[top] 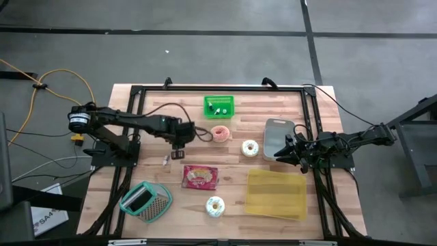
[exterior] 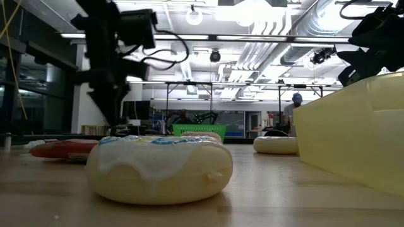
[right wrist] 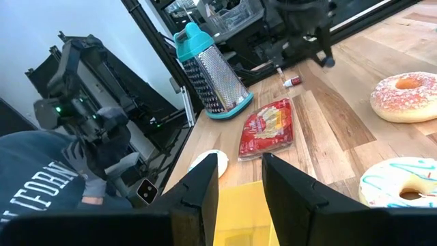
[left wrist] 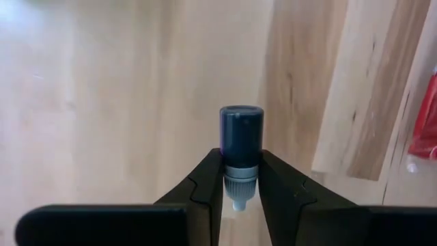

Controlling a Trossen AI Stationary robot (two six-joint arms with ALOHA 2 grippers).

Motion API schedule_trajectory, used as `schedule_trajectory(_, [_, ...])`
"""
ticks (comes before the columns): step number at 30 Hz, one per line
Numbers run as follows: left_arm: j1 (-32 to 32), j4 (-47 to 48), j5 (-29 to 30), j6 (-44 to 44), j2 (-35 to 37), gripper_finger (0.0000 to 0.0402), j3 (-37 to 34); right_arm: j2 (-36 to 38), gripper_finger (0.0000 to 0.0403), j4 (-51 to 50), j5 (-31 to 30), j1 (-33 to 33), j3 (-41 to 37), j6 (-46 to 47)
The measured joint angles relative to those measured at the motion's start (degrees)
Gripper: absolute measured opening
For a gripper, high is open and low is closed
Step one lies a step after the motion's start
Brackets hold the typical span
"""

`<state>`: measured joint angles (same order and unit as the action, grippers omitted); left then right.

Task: Pick & Place Food Item
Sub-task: Put the violet food coloring bottle into the green bin

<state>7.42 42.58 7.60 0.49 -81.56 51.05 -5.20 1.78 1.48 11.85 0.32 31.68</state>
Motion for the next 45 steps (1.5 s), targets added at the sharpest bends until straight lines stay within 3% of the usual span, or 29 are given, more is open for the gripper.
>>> schedule_trajectory(11, [8.7,9.1,-1.9,6.7,0.1,0.0067,14.6,0.0,0.01,0.0,0.0,0.0,0.0,0.0])
schedule_trajectory(21, [13.1,11.3,-3.8,8.1,-0.2,0.0067,16.9,0.0,0.01,0.0,0.0,0.0,0.0,0.0])
schedule_trajectory(38, [20.0,-11.5,-7.1,13.1,-12.2,0.0067,17.7,0.0,0.01,0.0,0.0,0.0,0.0,0.0])
schedule_trajectory(45, [20.3,-11.8,-7.8,15.1,-21.0,0.0067,26.5,0.0,0.01,0.0,0.0,0.0,0.0,0.0])
